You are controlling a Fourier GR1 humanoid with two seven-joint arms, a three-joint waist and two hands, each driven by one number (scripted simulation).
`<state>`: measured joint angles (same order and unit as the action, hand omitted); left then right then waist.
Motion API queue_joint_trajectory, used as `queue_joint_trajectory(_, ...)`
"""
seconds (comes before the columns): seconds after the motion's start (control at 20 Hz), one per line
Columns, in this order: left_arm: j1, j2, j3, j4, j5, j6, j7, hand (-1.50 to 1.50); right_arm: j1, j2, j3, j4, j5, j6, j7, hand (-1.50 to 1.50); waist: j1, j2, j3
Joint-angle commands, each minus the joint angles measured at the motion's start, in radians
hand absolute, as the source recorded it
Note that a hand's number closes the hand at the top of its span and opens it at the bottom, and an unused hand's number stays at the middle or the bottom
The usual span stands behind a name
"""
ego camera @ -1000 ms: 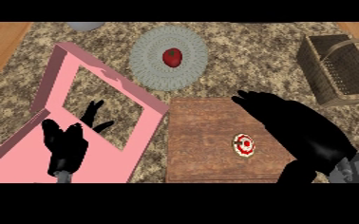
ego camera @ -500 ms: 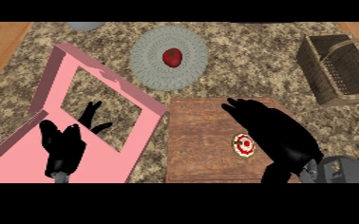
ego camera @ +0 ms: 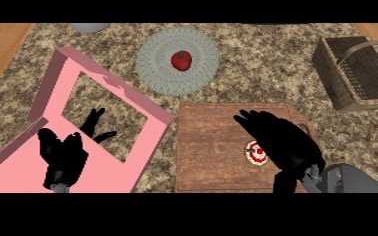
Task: Pick the cupcake from the cutting board and place it in the basket
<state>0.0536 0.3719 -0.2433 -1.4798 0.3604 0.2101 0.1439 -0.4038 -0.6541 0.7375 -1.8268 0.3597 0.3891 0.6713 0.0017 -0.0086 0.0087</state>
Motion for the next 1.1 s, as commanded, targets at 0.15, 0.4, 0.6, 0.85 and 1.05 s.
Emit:
queue_joint_trajectory(0.15, 0.041, 0.006, -0.028, 0.081, -0.044, 0.033, 0.077, 0.00, -0.009, 0.034, -0.026, 0.080, 0.040, -0.003, -0.081, -1.50, 0.004, 0.011, -0.008)
queue_joint_trajectory(0.4, 0.067, 0.016, -0.035, 0.090, -0.053, 0.004, 0.042, 0.00, 0.028, 0.049, -0.009, 0.119, 0.115, -0.050, -0.128, -1.50, 0.003, 0.011, -0.008)
queue_joint_trajectory(0.6, 0.050, 0.053, 0.009, 0.098, -0.021, -0.030, 0.049, 0.00, 0.000, 0.116, 0.034, 0.190, 0.175, -0.063, -0.150, 1.50, 0.012, 0.013, -0.008)
queue_joint_trajectory(0.85, 0.018, 0.037, 0.007, 0.134, -0.029, -0.013, 0.052, 0.00, -0.015, 0.088, 0.063, 0.132, 0.258, -0.056, -0.179, 1.50, -0.001, 0.011, -0.009)
queue_joint_trajectory(1.05, 0.053, 0.019, -0.029, 0.094, -0.053, 0.022, 0.063, 0.00, 0.021, 0.078, 0.058, 0.131, 0.280, -0.075, -0.216, 1.50, -0.002, 0.009, -0.008)
